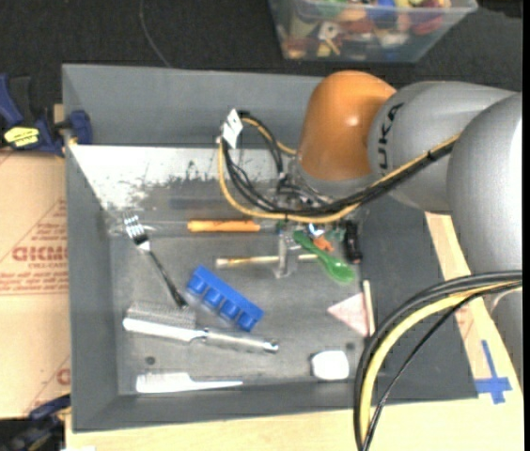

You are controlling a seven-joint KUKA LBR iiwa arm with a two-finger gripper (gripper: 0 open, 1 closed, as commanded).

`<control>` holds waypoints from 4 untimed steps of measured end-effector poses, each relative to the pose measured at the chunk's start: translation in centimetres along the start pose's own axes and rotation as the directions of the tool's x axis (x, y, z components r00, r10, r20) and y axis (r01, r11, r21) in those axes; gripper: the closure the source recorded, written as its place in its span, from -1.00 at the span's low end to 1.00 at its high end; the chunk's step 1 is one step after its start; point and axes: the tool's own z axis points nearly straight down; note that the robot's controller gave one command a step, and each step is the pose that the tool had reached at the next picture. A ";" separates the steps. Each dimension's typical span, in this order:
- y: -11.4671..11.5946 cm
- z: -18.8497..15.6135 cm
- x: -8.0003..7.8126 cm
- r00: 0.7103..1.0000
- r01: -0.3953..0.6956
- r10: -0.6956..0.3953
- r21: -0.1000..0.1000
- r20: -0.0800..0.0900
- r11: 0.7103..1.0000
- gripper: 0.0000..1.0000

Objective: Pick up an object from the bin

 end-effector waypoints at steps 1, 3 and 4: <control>-6.7 2.8 0.9 0.999 0.045 -0.045 0.011 0.021 0.999 -1.00; -4.3 2.8 0.7 0.969 0.247 -0.247 0.007 0.014 0.969 1.00; -4.4 2.0 0.6 0.969 0.245 -0.246 0.010 0.019 0.969 1.00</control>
Offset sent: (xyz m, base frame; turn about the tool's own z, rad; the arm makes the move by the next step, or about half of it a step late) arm -0.0014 -0.0422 -0.0299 -0.2528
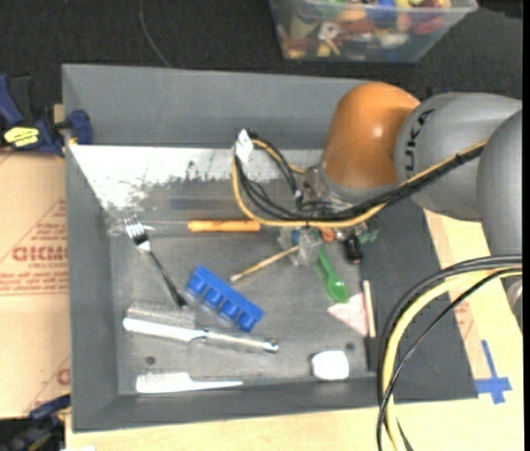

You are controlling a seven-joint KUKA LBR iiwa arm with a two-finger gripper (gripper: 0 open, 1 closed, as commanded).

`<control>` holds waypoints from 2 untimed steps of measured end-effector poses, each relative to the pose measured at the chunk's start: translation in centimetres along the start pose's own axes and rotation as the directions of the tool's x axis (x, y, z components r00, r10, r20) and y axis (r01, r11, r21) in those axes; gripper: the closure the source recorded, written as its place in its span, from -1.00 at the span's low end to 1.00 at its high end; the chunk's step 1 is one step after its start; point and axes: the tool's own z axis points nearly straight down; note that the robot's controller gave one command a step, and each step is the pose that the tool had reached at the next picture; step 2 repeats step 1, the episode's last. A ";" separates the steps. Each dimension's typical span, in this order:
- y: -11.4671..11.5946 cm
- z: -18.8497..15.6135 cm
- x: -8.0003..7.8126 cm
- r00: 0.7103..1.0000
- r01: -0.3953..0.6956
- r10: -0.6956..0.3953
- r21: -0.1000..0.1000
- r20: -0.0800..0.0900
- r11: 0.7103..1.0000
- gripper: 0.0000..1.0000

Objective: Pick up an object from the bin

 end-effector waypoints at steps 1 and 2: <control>0.0 -3.9 0.1 1.000 -0.002 0.001 -0.002 -0.007 1.000 1.00; 0.0 -3.9 0.1 1.000 -0.002 0.001 -0.002 -0.007 1.000 1.00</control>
Offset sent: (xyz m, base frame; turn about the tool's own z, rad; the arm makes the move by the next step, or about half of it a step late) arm -0.0030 -0.0002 0.0837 0.0008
